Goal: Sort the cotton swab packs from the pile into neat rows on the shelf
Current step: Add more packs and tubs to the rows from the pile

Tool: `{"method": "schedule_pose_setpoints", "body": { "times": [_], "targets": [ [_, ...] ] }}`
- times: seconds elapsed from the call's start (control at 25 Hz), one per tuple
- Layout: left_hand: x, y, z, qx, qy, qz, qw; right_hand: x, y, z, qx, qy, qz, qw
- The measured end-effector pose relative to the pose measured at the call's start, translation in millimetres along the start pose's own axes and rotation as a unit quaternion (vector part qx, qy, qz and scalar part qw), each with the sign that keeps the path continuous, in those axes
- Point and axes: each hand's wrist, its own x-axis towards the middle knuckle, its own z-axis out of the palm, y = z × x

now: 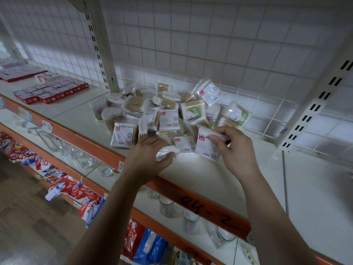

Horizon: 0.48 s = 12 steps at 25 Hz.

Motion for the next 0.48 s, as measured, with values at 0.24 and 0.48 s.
{"method": "schedule_pose_setpoints", "body": {
  "times": [0.24, 0.48],
  "targets": [
    [15, 29, -19, -0.026, 0.053, 0.018, 0.998, -12, 1, -23, 0.038, -0.003, 0.04, 0.998],
    [34, 83, -11, -0.136, 0.014, 0.058, 0.989, -38, 7, -72, 0.004, 0.06, 0.062, 0.996]
  ]
}}
